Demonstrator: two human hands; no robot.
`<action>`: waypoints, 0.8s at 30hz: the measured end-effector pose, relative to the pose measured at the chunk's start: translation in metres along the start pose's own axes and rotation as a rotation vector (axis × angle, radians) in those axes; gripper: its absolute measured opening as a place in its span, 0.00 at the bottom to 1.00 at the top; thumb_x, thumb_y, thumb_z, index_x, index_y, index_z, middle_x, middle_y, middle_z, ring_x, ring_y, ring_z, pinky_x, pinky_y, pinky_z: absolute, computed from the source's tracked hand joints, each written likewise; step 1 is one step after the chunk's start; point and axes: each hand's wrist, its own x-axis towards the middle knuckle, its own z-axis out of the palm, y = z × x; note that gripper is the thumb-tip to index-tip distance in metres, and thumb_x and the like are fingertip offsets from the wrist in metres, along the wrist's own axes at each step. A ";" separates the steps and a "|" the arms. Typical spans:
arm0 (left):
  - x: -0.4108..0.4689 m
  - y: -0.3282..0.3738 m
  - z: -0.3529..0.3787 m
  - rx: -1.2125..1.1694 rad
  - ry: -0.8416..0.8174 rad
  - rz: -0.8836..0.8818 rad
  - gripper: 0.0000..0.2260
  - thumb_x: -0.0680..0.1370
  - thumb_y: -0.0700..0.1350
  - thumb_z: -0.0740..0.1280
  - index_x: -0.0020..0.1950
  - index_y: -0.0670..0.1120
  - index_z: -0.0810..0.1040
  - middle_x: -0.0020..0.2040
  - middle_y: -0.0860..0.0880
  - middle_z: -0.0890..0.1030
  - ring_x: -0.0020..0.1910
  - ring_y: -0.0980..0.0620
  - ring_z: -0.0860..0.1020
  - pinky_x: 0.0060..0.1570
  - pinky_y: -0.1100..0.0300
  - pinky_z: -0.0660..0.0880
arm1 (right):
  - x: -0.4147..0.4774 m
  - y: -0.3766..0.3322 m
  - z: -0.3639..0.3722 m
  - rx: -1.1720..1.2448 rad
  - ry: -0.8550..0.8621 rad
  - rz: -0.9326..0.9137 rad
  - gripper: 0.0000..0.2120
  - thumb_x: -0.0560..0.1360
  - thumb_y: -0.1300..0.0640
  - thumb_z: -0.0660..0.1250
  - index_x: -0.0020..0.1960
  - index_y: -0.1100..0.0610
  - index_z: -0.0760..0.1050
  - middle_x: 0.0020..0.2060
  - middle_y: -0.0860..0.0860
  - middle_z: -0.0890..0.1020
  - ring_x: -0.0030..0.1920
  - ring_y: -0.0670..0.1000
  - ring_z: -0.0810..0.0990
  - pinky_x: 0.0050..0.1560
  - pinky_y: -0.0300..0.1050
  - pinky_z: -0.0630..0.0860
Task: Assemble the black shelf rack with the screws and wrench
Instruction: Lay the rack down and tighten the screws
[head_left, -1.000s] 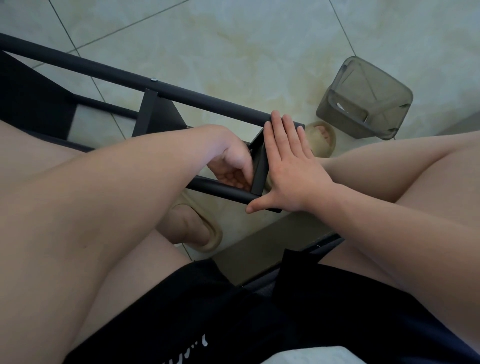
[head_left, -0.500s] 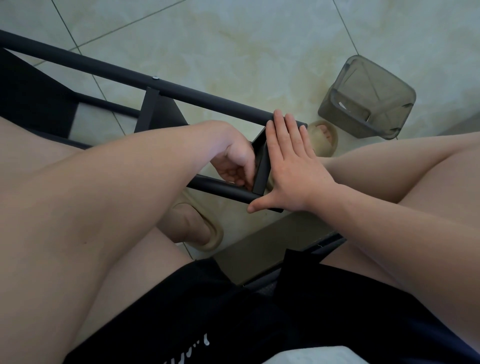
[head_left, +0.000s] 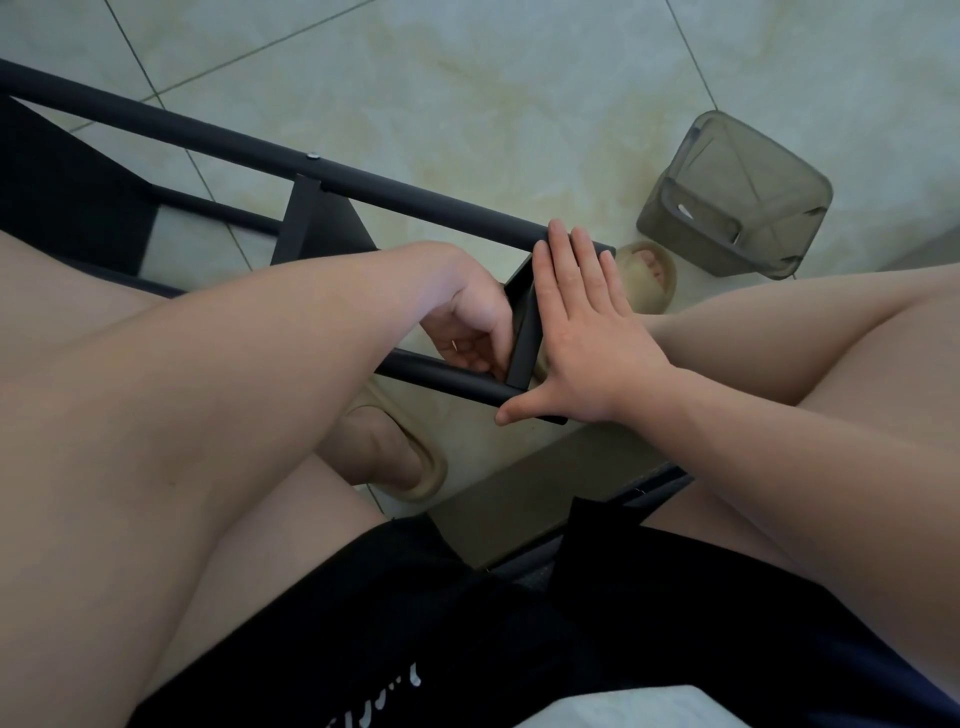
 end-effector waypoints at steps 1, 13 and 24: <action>0.000 0.000 0.000 0.012 0.005 0.001 0.04 0.76 0.38 0.70 0.45 0.45 0.84 0.40 0.50 0.83 0.37 0.54 0.77 0.45 0.60 0.74 | 0.000 0.000 0.000 -0.001 0.002 0.001 0.76 0.56 0.16 0.63 0.79 0.63 0.28 0.78 0.60 0.28 0.78 0.60 0.27 0.76 0.54 0.28; -0.002 0.000 0.001 -0.018 -0.008 0.005 0.05 0.77 0.37 0.68 0.45 0.44 0.82 0.35 0.50 0.82 0.37 0.54 0.77 0.43 0.61 0.75 | -0.001 -0.001 0.001 -0.009 0.023 0.009 0.76 0.56 0.16 0.62 0.80 0.63 0.30 0.79 0.60 0.30 0.79 0.60 0.30 0.76 0.54 0.28; 0.001 -0.002 0.002 0.000 0.014 0.006 0.03 0.78 0.38 0.68 0.48 0.45 0.81 0.39 0.51 0.81 0.37 0.55 0.76 0.45 0.61 0.74 | 0.000 -0.001 0.002 -0.016 0.028 0.013 0.76 0.56 0.16 0.64 0.80 0.63 0.30 0.79 0.60 0.30 0.79 0.60 0.29 0.76 0.54 0.29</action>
